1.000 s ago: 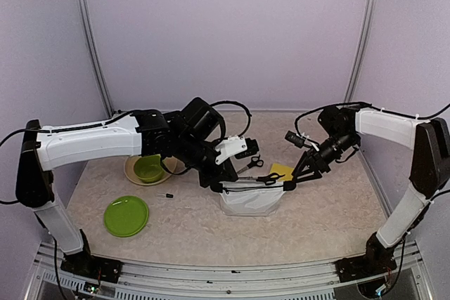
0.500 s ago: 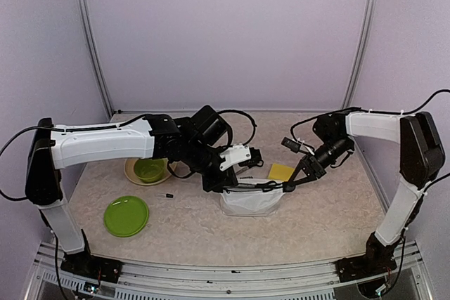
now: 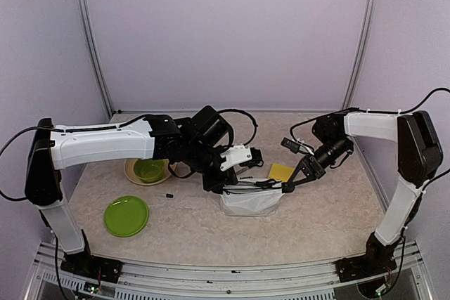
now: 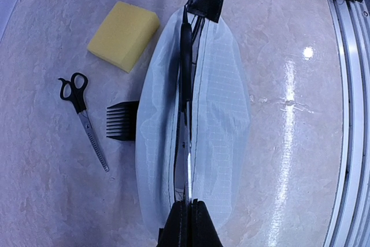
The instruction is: Sort the hair-cutting tools
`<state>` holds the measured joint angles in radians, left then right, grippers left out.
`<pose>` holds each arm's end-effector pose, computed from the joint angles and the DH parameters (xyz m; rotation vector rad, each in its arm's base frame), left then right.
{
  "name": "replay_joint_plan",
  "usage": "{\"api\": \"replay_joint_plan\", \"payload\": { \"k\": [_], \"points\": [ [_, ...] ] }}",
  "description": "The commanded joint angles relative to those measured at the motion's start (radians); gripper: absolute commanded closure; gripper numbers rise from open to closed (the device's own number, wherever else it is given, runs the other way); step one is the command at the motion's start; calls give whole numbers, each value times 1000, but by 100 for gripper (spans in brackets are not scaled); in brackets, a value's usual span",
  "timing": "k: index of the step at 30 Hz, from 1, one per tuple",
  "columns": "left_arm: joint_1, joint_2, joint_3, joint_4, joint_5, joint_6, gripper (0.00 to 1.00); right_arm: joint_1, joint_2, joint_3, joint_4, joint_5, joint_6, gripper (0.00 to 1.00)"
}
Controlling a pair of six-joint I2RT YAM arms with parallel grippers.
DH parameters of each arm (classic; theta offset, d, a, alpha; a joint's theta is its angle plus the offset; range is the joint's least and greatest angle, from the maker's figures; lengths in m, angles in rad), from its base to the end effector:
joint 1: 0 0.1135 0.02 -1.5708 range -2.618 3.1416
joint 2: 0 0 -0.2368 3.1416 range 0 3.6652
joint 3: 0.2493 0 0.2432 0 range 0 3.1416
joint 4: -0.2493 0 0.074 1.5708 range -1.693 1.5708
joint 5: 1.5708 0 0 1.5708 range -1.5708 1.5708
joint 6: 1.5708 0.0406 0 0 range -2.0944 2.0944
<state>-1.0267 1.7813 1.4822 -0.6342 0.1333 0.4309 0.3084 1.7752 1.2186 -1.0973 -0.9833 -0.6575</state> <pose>0.1923 -0.3282 0.2412 1.7334 1.8576 -0.4081 0.2678 0.1208 0.1756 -1.1958 2.4094 1.4376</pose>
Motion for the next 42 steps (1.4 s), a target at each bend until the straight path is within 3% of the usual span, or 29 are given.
{"api": "replay_joint_plan", "payload": {
  "k": [1,14,33,42],
  "points": [
    [-10,3,9,34,-45,41,100,0,19,34,-34,-48,-13,100],
    [-32,-66,-62,21,-65,60,100,0,35,47,-38,-60,-4,100],
    [-48,171,126,22,-103,118,100,0,21,45,-56,-80,-26,100],
    [-55,75,54,-49,-220,92,100,-8,3,52,-63,-46,-22,100]
  ]
}}
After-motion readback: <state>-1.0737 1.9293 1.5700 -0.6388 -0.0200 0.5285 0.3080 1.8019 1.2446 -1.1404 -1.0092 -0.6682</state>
